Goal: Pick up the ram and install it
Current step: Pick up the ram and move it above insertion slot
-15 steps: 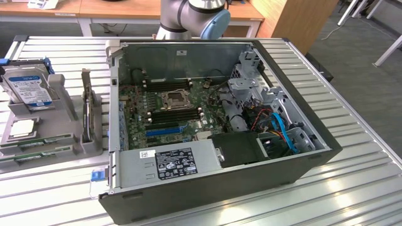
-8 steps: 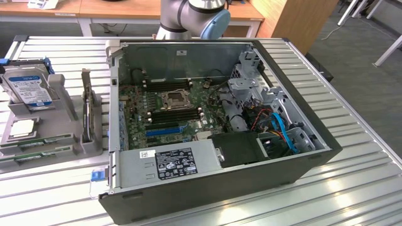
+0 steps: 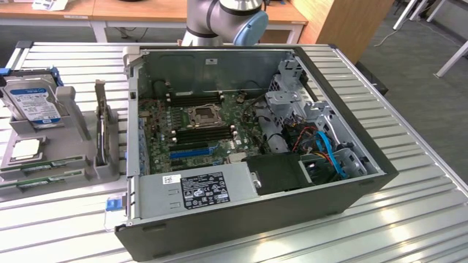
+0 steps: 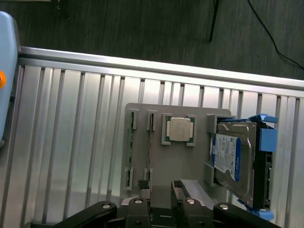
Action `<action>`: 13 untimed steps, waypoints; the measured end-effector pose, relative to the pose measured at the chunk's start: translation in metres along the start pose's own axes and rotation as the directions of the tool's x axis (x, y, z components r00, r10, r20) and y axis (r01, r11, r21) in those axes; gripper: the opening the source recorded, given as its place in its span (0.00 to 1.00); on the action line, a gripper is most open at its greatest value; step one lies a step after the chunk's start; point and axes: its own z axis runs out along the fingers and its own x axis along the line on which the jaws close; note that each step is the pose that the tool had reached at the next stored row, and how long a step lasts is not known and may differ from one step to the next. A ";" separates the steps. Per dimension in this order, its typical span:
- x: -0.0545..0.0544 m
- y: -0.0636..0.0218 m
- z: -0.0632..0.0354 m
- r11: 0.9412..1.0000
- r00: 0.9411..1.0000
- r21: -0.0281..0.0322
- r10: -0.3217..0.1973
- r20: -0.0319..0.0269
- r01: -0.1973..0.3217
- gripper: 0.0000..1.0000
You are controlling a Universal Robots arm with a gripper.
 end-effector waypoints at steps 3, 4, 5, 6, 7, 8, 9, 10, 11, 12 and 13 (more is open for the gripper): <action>0.000 -0.0001 0.0018 1.000 1.000 0.000 0.003 0.000 -0.003 0.31; 0.000 -0.0001 0.0025 1.000 1.000 0.000 0.007 0.000 -0.007 0.31; 0.000 -0.0001 0.0029 1.000 1.000 0.000 0.010 0.000 -0.010 0.31; 0.000 -0.0001 0.0034 1.000 1.000 0.000 0.014 0.001 -0.014 0.31; 0.000 -0.0001 0.0037 1.000 1.000 0.000 0.018 0.001 -0.018 0.31; 0.000 -0.0001 0.0038 1.000 1.000 0.001 0.021 0.001 -0.021 0.31; 0.000 0.0001 0.0041 1.000 1.000 0.001 0.024 0.001 -0.024 0.31; 0.000 0.0001 0.0042 1.000 1.000 0.002 0.026 0.001 -0.026 0.31; 0.000 0.0001 0.0043 1.000 1.000 0.002 0.029 0.001 -0.029 0.31; 0.000 0.0001 0.0043 0.999 0.999 0.002 0.032 0.001 -0.032 0.31; 0.000 0.0001 0.0043 0.999 0.999 0.002 0.033 0.001 -0.033 0.31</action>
